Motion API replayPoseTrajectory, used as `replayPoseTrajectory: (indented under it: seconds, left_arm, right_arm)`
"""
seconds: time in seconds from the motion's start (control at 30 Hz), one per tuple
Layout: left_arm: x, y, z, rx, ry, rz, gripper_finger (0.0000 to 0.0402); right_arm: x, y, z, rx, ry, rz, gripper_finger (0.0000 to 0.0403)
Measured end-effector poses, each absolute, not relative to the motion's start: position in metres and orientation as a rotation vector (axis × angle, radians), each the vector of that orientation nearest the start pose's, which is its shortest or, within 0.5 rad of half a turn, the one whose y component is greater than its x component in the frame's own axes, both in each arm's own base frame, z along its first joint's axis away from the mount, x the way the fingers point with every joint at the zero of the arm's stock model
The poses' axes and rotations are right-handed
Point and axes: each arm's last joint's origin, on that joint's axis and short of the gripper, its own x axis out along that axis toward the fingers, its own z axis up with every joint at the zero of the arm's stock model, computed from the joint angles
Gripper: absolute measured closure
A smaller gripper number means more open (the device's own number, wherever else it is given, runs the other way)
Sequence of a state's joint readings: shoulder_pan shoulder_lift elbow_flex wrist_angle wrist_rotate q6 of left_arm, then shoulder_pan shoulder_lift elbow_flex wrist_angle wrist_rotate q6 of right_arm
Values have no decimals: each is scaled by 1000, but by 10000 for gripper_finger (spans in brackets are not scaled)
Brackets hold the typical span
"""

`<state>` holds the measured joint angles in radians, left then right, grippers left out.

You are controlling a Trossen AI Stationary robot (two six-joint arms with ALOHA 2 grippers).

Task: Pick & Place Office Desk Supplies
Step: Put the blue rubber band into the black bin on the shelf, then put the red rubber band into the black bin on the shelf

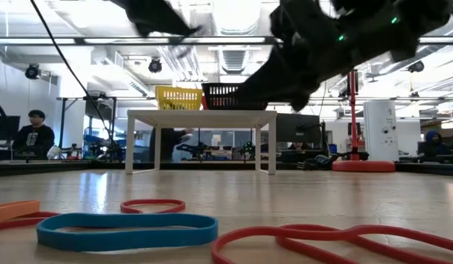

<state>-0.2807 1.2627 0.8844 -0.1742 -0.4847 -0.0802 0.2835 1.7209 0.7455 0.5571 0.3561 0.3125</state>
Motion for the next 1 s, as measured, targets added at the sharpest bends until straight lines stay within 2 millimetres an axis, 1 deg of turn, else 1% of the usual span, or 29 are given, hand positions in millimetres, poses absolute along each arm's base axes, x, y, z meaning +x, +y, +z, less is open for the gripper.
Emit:
replayPoseTrajectory:
  seconds: [0.07,0.13,0.23,0.27,0.37,0.43,0.5,0.57,0.63,0.77,0.9,1.0]
  left_arm:
    - [277,-36,289,113,472,297,395]
    - [290,-10,307,127,443,364,395]
    - [310,27,327,182,434,429,395]
    - [316,40,331,197,445,451,395]
    - [335,73,334,199,480,528,395]
    - [345,91,329,191,530,568,394]
    - [353,106,322,185,583,594,391]
    - [360,116,313,182,637,606,387]
    - [365,121,305,181,681,608,377]
    - [370,124,294,180,726,602,335]
    - [367,123,295,180,744,600,272]
    - [360,120,306,177,743,600,227]
  right_arm:
    - [312,88,161,165,411,-192,360]
    - [300,93,161,134,429,-273,365]
    - [282,100,162,104,386,-386,371]
    - [277,103,162,104,363,-413,373]
    - [262,109,159,98,323,-491,376]
    - [257,113,158,108,302,-511,376]
    - [253,115,156,108,301,-516,376]
    - [253,117,154,123,299,-513,376]
    - [252,117,152,119,306,-514,376]
    - [252,117,151,119,306,-515,376]
    - [254,118,153,117,301,-514,376]
    - [254,117,153,118,300,-516,376]
